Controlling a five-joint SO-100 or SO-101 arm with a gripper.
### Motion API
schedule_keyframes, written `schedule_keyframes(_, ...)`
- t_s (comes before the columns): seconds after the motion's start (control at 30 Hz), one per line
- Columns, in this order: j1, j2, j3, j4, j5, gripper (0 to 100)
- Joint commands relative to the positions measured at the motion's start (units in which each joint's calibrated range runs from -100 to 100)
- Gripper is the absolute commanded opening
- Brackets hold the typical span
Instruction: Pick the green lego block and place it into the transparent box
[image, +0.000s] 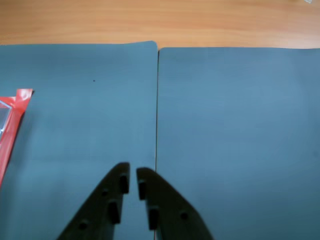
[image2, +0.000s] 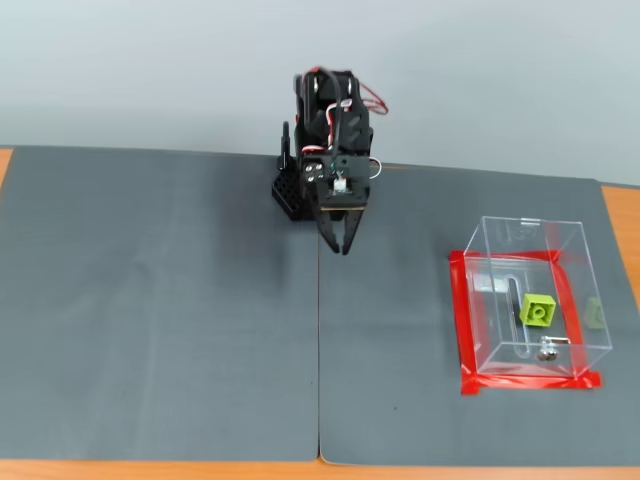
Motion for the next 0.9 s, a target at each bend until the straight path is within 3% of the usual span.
schedule_keyframes(0.0, 2.99, -1.19, 4.58, -2.63, 0.08, 2)
schedule_keyframes(0.3, 5.75, -1.11, 16.70, -14.52, 0.13, 2)
schedule_keyframes(0.87, 5.52, -1.11, 25.30, -10.18, 0.13, 2)
